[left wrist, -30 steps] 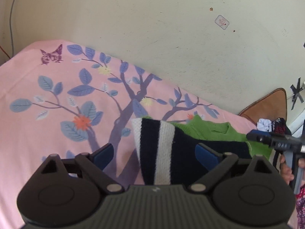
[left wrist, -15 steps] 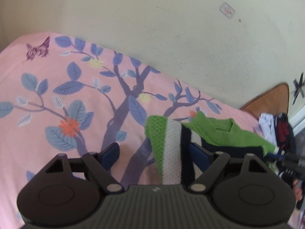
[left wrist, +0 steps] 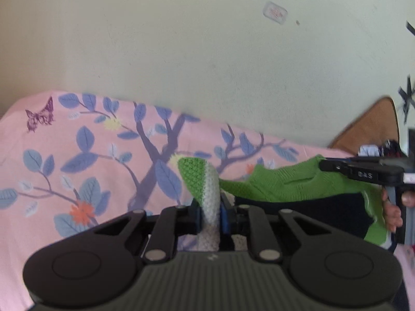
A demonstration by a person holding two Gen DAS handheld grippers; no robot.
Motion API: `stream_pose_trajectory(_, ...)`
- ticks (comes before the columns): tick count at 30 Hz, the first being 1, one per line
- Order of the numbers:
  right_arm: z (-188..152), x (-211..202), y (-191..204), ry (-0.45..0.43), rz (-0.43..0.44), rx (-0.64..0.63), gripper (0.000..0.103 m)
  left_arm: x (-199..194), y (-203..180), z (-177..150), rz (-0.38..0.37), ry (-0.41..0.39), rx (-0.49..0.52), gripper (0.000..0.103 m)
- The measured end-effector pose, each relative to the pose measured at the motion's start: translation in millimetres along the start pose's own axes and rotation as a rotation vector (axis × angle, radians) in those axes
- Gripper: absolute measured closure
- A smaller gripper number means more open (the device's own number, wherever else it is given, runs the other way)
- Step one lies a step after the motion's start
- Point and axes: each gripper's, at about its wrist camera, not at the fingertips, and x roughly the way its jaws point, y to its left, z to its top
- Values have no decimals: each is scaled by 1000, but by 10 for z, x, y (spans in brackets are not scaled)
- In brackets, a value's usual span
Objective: Fold small clothes
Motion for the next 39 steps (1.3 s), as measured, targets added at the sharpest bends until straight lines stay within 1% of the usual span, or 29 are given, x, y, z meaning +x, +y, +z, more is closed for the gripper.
stream_pose_trajectory(2,129,-108,-112,-76,-34,92,90,24,-7,179,12,-12,-5,91)
stream_pose_trajectory(3,180,-153,-163,-108,-33,133,90,59,-41,240,30,-20,15,91)
stream_pose_trajectory(4,237,-162,-216,-135,-38,170,90,137,-88,273,61,-16,43,91)
stream_pose_trajectory(5,247,-94,-209,-137,-76,174,90,264,-122,266,88,12,69,89)
stream_pose_trajectory(6,212,72,-183,-97,-150,156,89,431,-133,239,115,67,82,84)
stream_pose_trajectory(7,140,249,-163,-24,-217,146,86,586,-125,195,155,120,79,83)
stream_pose_trajectory(8,31,391,-135,65,-274,143,81,692,-109,127,199,155,83,77)
stream_pose_trajectory(9,-52,300,-93,20,-272,144,80,641,-96,85,213,126,92,74)
stream_pose_trajectory(10,-96,150,-49,-13,-272,148,71,511,-66,56,219,101,83,74)
stream_pose_trajectory(12,-181,-323,26,-84,-239,123,69,95,50,-46,170,52,28,75)
stream_pose_trajectory(13,-255,-659,59,-122,-215,86,69,-149,101,-141,137,22,21,74)
stream_pose_trajectory(14,-356,-937,70,-150,-200,71,66,-440,142,-279,114,-5,24,68)
stream_pose_trajectory(15,-510,-1264,57,-179,-174,74,64,-685,164,-449,109,-15,26,58)
stream_pose_trajectory(16,-676,-1579,36,-203,-140,83,58,-923,189,-664,101,-11,23,54)
stream_pose_trajectory(18,-1134,-2129,-26,-230,-103,113,57,-1279,198,-1091,49,23,14,53)
stream_pose_trajectory(21,-1861,-2664,-19,-181,-96,179,56,-1607,121,-1726,-5,114,-11,53)
stream_pose_trajectory(23,-2268,-2883,61,-152,-94,227,56,-1712,72,-2071,-31,171,-31,53)
stream_pose_trajectory(24,-2448,-2913,106,-128,-90,257,56,-1827,53,-2195,-35,152,-24,49)
stream_pose_trajectory(25,-2586,-2954,161,-109,-84,270,56,-1892,-7,-2275,-31,159,-10,47)
stream_pose_trajectory(27,-2814,-3055,309,-91,-75,282,56,-2002,-96,-2382,-43,164,5,46)
stream_pose_trajectory(29,-2979,-3133,429,-75,-30,312,56,-2015,-203,-2465,-38,171,13,49)
stream_pose_trajectory(30,-3026,-3111,480,-73,-23,319,56,-2010,-279,-2495,-9,163,56,84)
stream_pose_trajectory(31,-3074,-3065,540,-61,-26,317,57,-1990,-341,-2508,9,176,100,94)
stream_pose_trajectory(32,-3089,-2991,607,-32,-34,296,84,-2007,-390,-2540,22,170,118,95)
stream_pose_trajectory(33,-3089,-2958,687,-23,-54,262,93,-2027,-392,-2530,29,176,126,96)
stream_pose_trajectory(35,-3040,-3005,743,-12,-80,235,94,-2127,-349,-2510,63,174,130,96)
stream_pose_trajectory(36,-3040,-3047,729,-12,-78,239,94,-2168,-307,-2496,61,181,121,96)
stream_pose_trajectory(38,-3033,-3018,688,26,-65,251,94,-2178,-238,-2489,56,205,90,95)
stream_pose_trajectory(39,-3054,-2986,653,53,-43,244,93,-2156,-242,-2489,60,216,88,91)
